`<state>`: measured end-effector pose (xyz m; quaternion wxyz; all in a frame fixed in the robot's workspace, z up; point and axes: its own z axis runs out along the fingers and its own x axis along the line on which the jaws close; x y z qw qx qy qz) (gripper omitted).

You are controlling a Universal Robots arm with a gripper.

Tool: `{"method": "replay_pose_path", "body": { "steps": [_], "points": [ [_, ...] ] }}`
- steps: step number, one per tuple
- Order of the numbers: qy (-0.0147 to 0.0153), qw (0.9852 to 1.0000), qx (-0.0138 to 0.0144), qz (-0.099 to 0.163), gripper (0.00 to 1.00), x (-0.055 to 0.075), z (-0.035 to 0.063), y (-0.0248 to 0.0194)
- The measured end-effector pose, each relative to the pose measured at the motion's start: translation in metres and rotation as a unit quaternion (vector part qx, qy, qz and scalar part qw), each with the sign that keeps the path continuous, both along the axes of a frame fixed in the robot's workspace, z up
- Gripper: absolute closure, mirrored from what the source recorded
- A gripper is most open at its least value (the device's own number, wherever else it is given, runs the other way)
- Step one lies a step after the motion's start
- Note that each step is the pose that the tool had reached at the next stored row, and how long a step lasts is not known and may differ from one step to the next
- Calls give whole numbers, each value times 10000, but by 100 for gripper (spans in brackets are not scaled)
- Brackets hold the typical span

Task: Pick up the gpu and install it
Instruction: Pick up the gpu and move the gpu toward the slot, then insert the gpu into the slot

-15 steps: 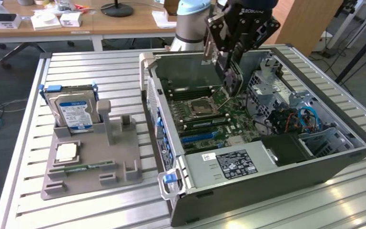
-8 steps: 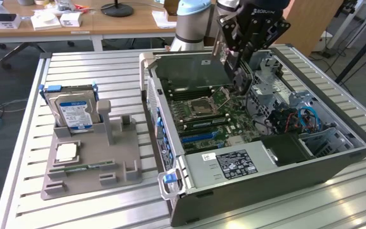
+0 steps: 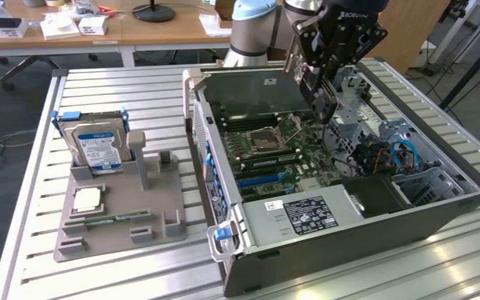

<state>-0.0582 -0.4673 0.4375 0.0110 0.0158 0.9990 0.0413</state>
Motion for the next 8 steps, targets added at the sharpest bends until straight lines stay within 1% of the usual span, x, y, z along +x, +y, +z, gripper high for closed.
{"method": "replay_pose_path", "body": {
  "steps": [3, 8],
  "points": [
    [0, 10000, 0, 1, 74, 34, 0, -1],
    [0, 10000, 0, 1, 74, 35, 0, 0]
  ]
}}
